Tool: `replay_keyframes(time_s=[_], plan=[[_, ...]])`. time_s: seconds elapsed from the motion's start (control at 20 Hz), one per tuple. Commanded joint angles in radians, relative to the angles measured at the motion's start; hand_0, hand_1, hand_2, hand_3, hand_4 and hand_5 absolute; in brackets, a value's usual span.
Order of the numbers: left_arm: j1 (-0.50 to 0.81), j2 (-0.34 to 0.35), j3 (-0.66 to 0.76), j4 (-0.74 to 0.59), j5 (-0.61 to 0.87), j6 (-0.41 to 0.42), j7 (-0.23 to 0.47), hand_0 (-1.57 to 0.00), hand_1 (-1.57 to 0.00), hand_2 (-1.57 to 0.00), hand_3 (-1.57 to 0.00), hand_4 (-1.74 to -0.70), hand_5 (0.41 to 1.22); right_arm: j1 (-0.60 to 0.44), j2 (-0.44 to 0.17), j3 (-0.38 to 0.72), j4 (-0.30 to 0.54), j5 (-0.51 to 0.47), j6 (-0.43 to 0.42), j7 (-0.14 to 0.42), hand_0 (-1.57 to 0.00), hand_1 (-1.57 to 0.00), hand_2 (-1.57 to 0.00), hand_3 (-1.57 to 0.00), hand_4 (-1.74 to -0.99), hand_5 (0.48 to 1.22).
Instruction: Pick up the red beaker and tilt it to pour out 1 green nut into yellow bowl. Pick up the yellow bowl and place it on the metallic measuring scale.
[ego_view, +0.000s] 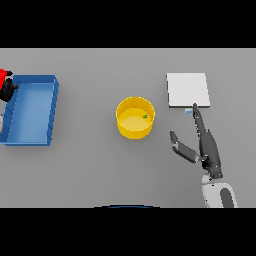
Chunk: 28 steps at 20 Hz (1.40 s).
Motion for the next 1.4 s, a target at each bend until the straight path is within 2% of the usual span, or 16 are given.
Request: replay_keyframes(time_s=[0.0,0.05,0.1,0.15,0.2,0.25,0.35,0.4,0.5,0.7,0.9,1.0,1.05,1.15,1.3,1.35], plan=[[0.003,0.002,-0.014,-0.008,-0.003,0.01,0.014,-1.57,-1.57,-1.57,-1.55,-1.74,1.039,-0.004,0.003,-0.001,0.009,-0.001,-0.001,0.004,0.0,0.0,0.0,0.0,-1.203,0.663],[-0.002,0.007,-0.032,-0.006,-0.006,0.007,0.038,-1.57,-1.57,-1.57,-1.55,-1.74,0.967,-0.003,0.004,-0.001,0.012,-0.002,0.0,0.0,0.0,0.0,0.0,0.0,-1.205,0.664],[0.002,0.012,-0.051,-0.012,-0.005,-0.002,0.038,-1.57,-1.57,-1.57,-1.55,-1.67,0.908,0.001,0.0,0.0,0.011,0.0,0.001,-0.013,0.0,0.0,0.0,0.0,-1.202,0.667],[0.0,0.025,-0.069,-0.014,0.009,-0.031,0.04,-1.57,-1.57,-1.57,-1.5,-1.53,0.865,0.012,0.007,0.008,0.008,0.007,-0.004,-0.018,0.0,0.0,0.0,0.0,-1.197,0.664],[0.007,0.037,-0.071,-0.033,0.029,-0.075,0.033,-1.56,-1.45,-1.43,-1.36,-1.37,0.83,0.015,0.008,0.006,0.004,0.003,-0.003,-0.016,0.0,0.0,0.0,0.0,-1.192,0.663],[0.02,0.052,-0.071,-0.046,0.068,-0.114,0.013,-1.46,-1.18,-1.19,-1.13,-1.23,0.803,0.022,0.007,0.004,0.0,-0.004,0.0,-0.019,0.0,0.0,0.0,0.0,-1.188,0.663],[0.023,0.077,-0.083,-0.079,0.105,-0.194,0.025,-0.93,-0.76,-0.77,-0.72,-1.03,0.758,0.023,0.003,0.003,-0.007,-0.002,-0.001,-0.024,0.0,0.0,0.0,0.0,-1.185,0.665],[0.021,0.088,-0.083,-0.09,0.115,-0.22,0.026,-0.75,-0.6,-0.61,-0.58,-0.97,0.74,0.028,0.0,0.004,-0.011,0.003,-0.003,-0.019,0.0,0.0,0.0,0.0,-1.181,0.665],[0.03,0.101,-0.083,-0.092,0.132,-0.258,0.016,-0.48,-0.39,-0.39,-0.37,-0.88,0.71,0.027,0.007,0.014,-0.007,0.014,-0.006,-0.013,0.0,0.0,0.0,0.0,-1.184,0.667],[0.024,0.097,-0.072,-0.084,0.155,-0.281,-0.003,-0.19,-0.16,-0.16,-0.15,-0.8,0.679,0.025,0.011,0.014,0.002,0.017,-0.008,0.008,0.0,0.0,0.0,0.0,-1.188,0.668],[0.014,0.086,-0.048,-0.074,0.159,-0.251,-0.053,-0.08,-0.06,-0.06,-0.06,-0.78,0.674,0.011,0.006,0.031,-0.017,0.06,-0.021,0.045,0.0,0.0,0.0,0.0,-1.195,0.66],[0.009,0.083,-0.037,-0.061,0.165,-0.251,-0.076,-0.05,-0.04,-0.04,-0.04,-0.79,0.671,0.016,-0.004,0.047,-0.019,0.089,-0.016,0.053,0.0,0.0,0.0,0.0,-1.198,0.662],[0.009,0.075,-0.04,-0.056,0.162,-0.249,-0.088,-0.04,-0.03,-0.03,-0.03,-0.78,0.674,0.005,-0.008,0.057,-0.018,0.086,0.004,0.041,0.0,0.0,0.0,0.0,-1.175,0.677],[0.008,0.07,-0.041,-0.066,0.162,-0.237,-0.08,-0.03,-0.02,-0.02,-0.02,-0.78,0.685,-0.051,-0.052,0.065,-0.01,0.091,0.052,0.031,0.0,0.0,0.0,0.0,-1.18,0.708],[0.022,0.06,-0.045,-0.062,0.166,-0.234,-0.092,-0.01,-0.01,-0.01,-0.01,-0.79,0.704,-0.136,-0.119,0.092,0.012,0.133,0.121,0.06,0.0,0.0,0.0,0.0,-1.234,0.707],[0.017,0.058,-0.05,-0.07,0.163,-0.232,-0.078,-0.01,-0.01,-0.01,-0.01,-0.79,0.707,-0.175,-0.14,0.106,0.022,0.158,0.143,0.086,0.0,0.0,0.0,0.0,-1.255,0.7]])
